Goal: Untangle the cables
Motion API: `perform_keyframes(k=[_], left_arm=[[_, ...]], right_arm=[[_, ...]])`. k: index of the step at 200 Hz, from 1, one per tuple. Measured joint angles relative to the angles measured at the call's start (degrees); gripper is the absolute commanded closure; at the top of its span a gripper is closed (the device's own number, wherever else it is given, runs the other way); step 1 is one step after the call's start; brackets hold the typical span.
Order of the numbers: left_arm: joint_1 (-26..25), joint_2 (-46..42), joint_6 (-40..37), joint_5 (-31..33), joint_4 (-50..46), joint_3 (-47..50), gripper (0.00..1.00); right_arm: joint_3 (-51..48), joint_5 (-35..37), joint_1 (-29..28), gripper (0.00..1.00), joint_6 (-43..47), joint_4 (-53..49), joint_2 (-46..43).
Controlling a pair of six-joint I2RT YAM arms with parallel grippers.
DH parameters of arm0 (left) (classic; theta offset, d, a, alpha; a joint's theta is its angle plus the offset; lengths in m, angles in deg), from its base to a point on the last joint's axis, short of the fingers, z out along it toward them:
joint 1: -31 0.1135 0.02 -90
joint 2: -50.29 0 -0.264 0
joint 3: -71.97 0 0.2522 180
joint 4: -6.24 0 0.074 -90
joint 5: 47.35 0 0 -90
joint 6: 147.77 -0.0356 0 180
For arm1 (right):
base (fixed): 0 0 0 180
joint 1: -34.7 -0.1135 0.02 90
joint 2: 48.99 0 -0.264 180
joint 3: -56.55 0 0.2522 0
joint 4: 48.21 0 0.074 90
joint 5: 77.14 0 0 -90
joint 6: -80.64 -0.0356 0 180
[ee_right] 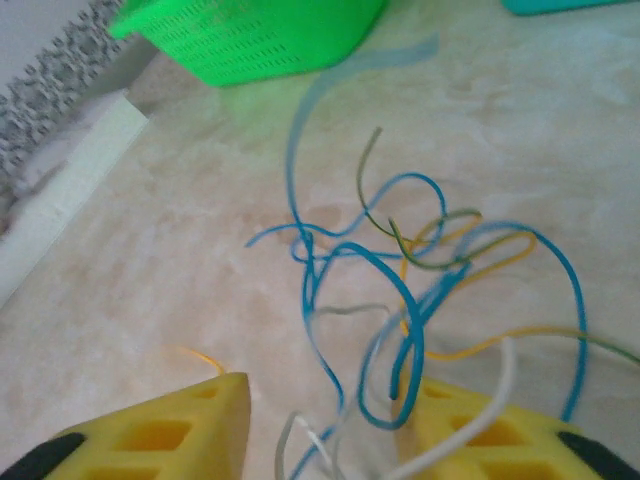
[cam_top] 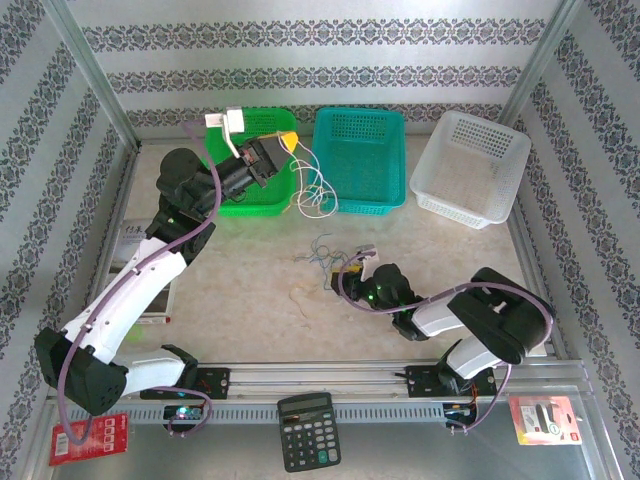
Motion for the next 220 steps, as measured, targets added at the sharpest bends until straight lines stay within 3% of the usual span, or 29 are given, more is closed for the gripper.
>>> perform_keyframes(k=[57, 108, 148, 220], left_arm=[[0.00, -0.11, 0.00, 0.39, -0.42, 2.99, 1.00], [0.00, -0.11, 0.92, 0.61, 0.07, 5.25, 1.00], [0.00, -0.07, 2.38, 0.55, 0.83, 6.51, 1.00], [0.00, 0.50, 5.18, -0.33, 4.55, 6.75, 1.00]], right_arm=[[2.16, -2.36, 0.20, 0.31, 1.79, -10.16, -13.22], [6.45, -8.35, 5.64, 0.25, 5.81, -19.89, -25.16], [10.82, -14.16, 9.92, 0.24, 6.91, -22.49, -25.66], [16.90, -19.32, 11.43, 0.24, 7.69, -22.10, -17.94]])
